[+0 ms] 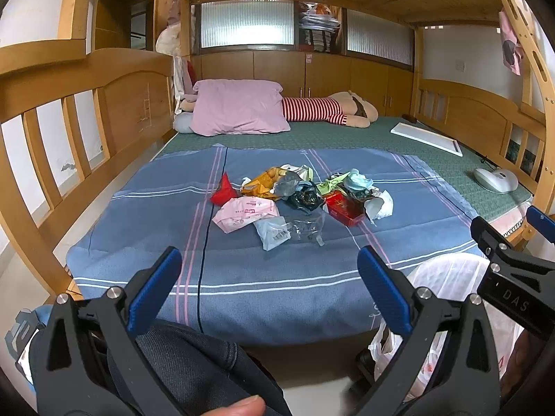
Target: Collect trash
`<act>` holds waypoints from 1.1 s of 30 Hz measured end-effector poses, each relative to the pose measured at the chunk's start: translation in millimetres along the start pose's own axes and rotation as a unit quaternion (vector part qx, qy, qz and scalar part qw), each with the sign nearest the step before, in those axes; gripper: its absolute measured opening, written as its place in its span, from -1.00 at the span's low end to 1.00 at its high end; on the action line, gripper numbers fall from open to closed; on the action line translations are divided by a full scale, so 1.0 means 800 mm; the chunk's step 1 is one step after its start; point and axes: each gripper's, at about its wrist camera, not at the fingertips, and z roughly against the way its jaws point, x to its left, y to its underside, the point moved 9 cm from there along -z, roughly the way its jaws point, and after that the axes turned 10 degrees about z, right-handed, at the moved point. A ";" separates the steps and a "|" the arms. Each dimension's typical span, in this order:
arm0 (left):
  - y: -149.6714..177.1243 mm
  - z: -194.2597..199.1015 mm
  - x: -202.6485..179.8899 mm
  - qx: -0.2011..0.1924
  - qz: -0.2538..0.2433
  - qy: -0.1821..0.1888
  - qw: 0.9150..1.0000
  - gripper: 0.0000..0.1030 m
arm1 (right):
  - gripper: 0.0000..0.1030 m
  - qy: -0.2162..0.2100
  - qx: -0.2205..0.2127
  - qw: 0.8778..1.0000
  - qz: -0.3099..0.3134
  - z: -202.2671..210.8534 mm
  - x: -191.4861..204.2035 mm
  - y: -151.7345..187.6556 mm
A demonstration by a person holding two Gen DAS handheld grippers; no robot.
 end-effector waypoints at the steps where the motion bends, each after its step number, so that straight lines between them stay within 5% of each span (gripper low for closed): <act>1: 0.000 0.000 0.000 0.000 0.000 0.000 1.000 0.95 | 0.95 0.000 0.000 1.000 0.000 0.000 0.000 0.000; 33: 0.002 -0.002 0.005 0.002 0.004 0.000 1.000 0.95 | 0.95 0.000 0.000 1.000 0.000 0.001 -0.001 0.000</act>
